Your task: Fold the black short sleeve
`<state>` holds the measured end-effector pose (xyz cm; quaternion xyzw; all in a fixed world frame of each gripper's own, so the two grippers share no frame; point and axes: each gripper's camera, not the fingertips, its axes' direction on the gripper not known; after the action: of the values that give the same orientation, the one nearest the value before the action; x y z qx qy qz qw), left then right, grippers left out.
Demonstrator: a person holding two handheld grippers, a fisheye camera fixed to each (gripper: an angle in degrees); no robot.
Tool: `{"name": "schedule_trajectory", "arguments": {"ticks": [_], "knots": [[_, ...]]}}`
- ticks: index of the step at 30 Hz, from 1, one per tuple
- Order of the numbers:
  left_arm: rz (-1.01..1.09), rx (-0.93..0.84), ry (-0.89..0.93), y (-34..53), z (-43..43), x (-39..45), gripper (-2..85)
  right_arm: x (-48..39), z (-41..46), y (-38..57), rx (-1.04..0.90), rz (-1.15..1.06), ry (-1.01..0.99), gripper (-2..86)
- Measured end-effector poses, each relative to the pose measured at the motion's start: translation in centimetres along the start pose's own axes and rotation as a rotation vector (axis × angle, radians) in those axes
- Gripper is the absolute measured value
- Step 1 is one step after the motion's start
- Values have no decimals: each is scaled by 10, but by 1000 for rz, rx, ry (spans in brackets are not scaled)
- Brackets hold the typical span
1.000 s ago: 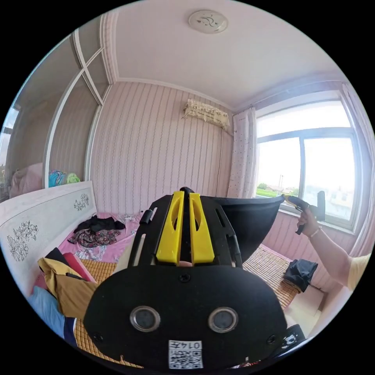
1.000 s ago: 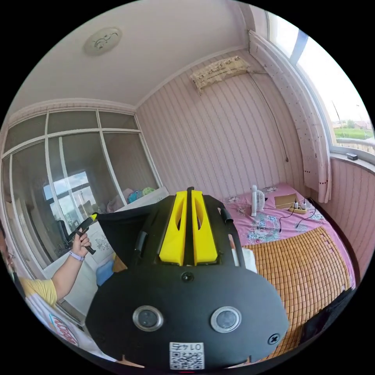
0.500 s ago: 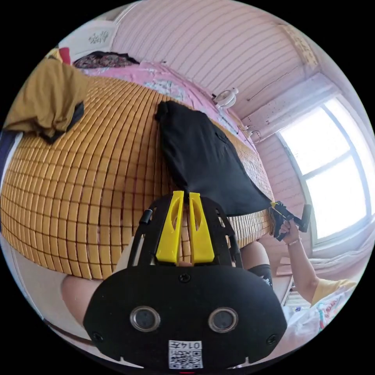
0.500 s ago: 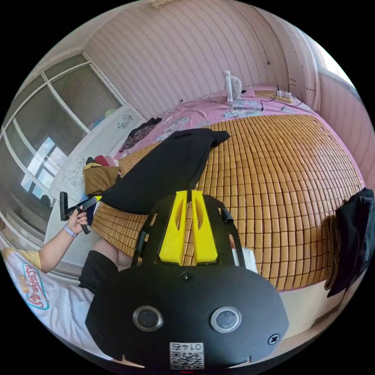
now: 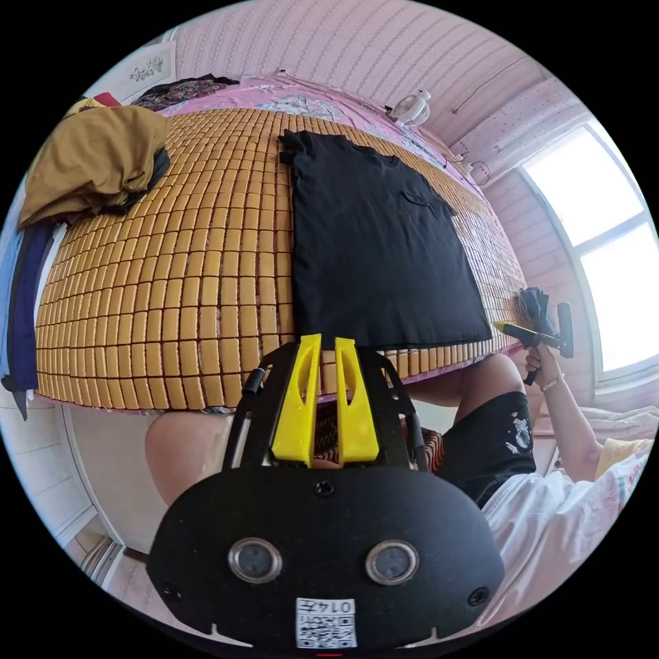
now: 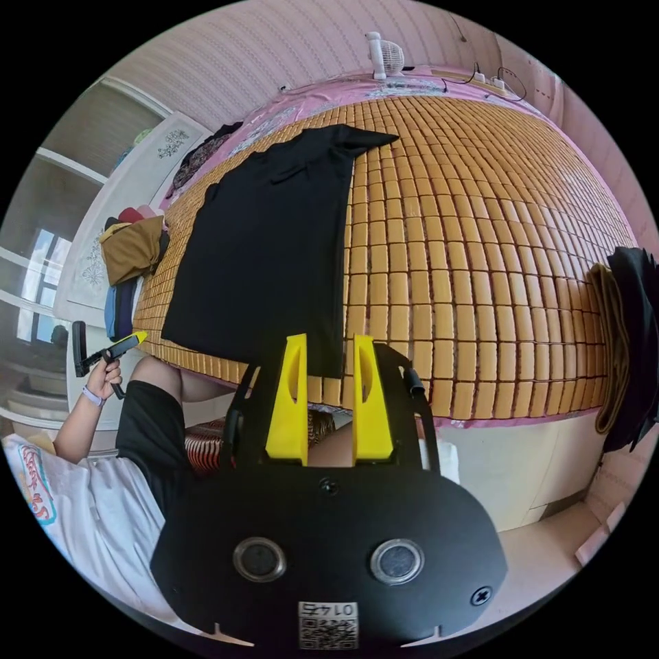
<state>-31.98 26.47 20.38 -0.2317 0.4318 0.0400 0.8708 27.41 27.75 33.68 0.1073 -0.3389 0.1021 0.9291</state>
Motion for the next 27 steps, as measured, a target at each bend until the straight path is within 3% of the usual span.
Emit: {"name": "schedule_trajectory", "arguments": {"ticks": [7, 13, 20, 27], "knots": [[-62, -62, -96, -48, 29, -16, 51, -11, 53, -27, -138, -68, 172, 88], [55, -150, -181, -74, 36, -16, 3, 19, 58, -35, -113, -10, 67, 23], [137, -189, -65, -64, 8, -28, 2, 33, 61, -22, -118, -28, 49, 19], [76, -120, 27, -64, -27, -60, 10, 41, 73, -11, -132, -21, 103, 47]]}}
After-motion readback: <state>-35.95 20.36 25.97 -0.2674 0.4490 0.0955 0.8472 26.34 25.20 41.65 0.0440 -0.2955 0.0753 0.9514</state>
